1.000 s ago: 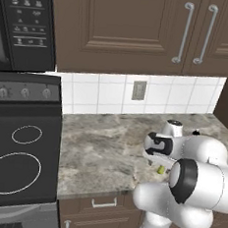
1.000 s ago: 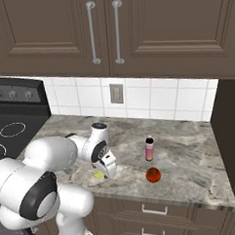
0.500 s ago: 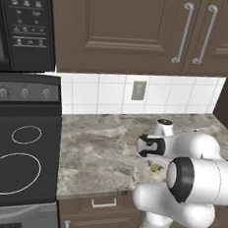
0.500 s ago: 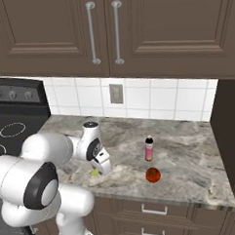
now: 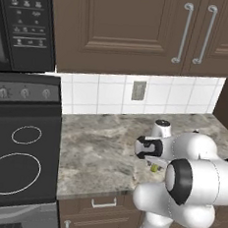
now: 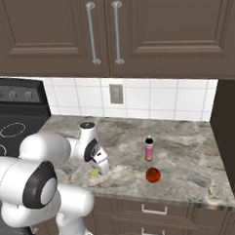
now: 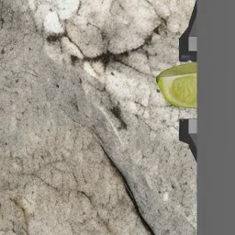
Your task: Place the lemon wedge and tomato inside the fridge drawer. Close the drawer after placing the vegetables.
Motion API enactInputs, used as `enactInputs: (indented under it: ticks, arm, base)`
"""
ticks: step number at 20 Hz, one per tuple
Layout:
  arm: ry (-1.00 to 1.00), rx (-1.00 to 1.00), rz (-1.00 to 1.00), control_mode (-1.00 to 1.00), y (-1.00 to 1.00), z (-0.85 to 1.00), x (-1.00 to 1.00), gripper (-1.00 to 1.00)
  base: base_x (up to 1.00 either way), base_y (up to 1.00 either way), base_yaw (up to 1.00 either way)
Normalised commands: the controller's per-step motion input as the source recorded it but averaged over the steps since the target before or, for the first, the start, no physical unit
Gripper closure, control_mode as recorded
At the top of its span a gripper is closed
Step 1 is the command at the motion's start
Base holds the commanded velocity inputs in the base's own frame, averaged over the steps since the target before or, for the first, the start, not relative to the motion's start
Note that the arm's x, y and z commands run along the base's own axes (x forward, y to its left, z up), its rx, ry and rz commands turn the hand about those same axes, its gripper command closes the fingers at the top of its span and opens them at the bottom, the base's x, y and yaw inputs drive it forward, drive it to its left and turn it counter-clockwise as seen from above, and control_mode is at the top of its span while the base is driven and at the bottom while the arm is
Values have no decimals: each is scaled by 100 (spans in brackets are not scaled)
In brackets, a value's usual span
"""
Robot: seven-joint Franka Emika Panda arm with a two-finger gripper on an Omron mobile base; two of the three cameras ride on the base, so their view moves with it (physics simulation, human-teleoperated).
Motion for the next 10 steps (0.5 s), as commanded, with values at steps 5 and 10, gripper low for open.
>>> enactInputs:
  ticks: [5, 10]
  arm:
    - [-2, 0, 0, -100, 4, -10, 0, 100]
    - [-22, 0, 0, -100, 0, 0, -18, 100]
  base:
    - [0, 0, 0]
    - [0, 0, 0]
